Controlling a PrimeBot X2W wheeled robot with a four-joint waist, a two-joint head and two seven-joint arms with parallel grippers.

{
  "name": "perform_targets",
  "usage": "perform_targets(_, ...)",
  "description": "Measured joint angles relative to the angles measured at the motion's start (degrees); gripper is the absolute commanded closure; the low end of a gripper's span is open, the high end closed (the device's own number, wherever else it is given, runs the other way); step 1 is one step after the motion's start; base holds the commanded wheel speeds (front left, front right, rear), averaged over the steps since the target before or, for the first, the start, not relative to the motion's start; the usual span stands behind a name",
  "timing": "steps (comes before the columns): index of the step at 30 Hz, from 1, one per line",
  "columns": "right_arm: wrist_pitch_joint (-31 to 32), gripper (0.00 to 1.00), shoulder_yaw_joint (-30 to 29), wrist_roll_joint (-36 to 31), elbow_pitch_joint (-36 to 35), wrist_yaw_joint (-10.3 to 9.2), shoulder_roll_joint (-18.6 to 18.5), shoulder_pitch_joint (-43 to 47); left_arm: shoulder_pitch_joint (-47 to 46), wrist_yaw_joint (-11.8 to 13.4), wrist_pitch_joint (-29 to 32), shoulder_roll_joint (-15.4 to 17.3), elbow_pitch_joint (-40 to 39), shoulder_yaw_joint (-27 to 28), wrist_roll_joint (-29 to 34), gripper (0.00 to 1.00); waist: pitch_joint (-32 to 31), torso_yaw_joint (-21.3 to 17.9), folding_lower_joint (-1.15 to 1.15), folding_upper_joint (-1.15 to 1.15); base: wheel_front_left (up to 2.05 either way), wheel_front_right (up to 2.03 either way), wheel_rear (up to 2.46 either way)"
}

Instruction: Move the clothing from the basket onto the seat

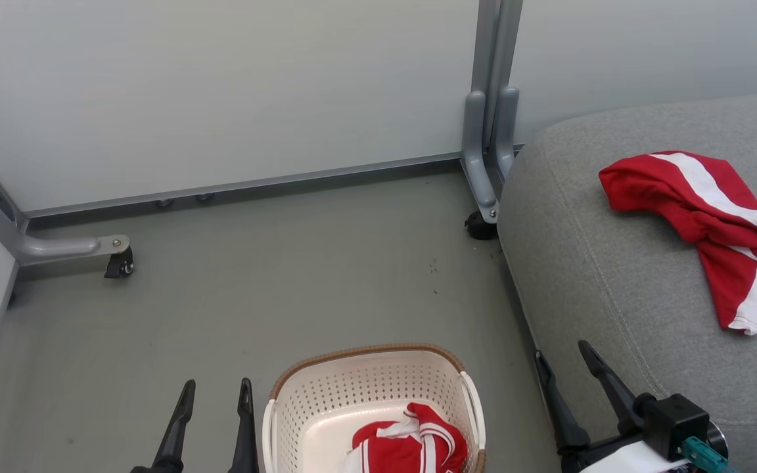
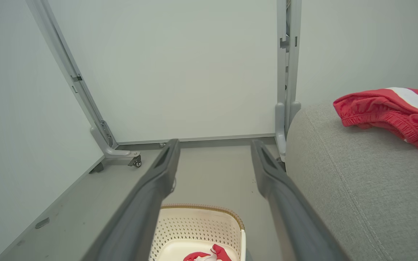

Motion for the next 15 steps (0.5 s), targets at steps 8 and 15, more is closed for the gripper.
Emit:
perform_targets(8,0.0,0.0,-0.73,-0.34,-0.25,0.0,-0.11,-0.46,-0.91,-0.31,0.0,0.0,0.42,-0.76,0.0,0.0,2.72,0.26,0.0,0.0,0.0,0.0,0.0)
perform_targets(15,0.0,0.0,-3.15,-0.29,-2.11,0.0,-0.69,-5.04,-7.11,-2.03,0.0,0.0,1.57,-1.79,1.12,0.0,8.08,0.46,0.0,0.0,0.0,0.0,0.0)
